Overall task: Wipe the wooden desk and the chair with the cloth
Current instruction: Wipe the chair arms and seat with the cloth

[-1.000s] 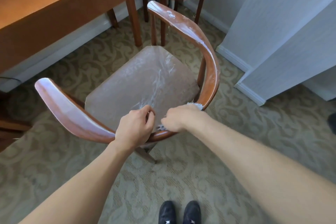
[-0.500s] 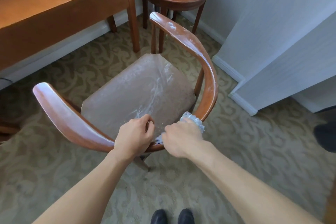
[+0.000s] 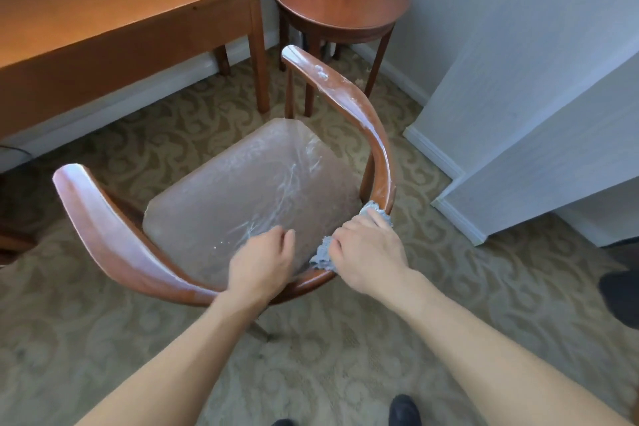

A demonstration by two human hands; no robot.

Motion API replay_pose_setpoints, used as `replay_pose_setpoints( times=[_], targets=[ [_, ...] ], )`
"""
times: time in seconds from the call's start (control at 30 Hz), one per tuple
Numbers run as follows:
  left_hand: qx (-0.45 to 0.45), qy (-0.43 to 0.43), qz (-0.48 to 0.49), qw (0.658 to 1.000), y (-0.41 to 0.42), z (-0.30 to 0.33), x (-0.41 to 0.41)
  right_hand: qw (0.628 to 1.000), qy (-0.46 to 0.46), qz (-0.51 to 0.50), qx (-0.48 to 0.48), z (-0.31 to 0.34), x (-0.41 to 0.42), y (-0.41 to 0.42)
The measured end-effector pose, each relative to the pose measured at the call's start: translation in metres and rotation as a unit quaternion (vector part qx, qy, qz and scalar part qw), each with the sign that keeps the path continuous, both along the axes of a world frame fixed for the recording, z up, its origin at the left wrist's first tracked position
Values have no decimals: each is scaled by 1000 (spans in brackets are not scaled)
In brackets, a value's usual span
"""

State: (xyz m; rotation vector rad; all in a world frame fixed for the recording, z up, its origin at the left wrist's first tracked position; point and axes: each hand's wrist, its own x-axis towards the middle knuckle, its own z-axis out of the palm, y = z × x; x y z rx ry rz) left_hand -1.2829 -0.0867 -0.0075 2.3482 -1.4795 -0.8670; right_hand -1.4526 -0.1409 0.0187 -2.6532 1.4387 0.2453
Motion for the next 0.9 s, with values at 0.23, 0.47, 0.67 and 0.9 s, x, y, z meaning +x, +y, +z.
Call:
replay_pose_setpoints(
  times=[0.23,0.47,0.67,0.9],
  targets=[
    [-46,89,127,987,-52,16,-101,993,100,56,28,5,-24,-66],
    [-104,-57,138,983,-53,12,-112,991,98,45,81,-10,-42,-146],
    [-115,-86,165,976,-51,12,-115,974,178,113,88,-1,-24,-119],
    [-115,-62,216,968,-50,12,-113,957,136,190,173,9,-12,-84]
  ],
)
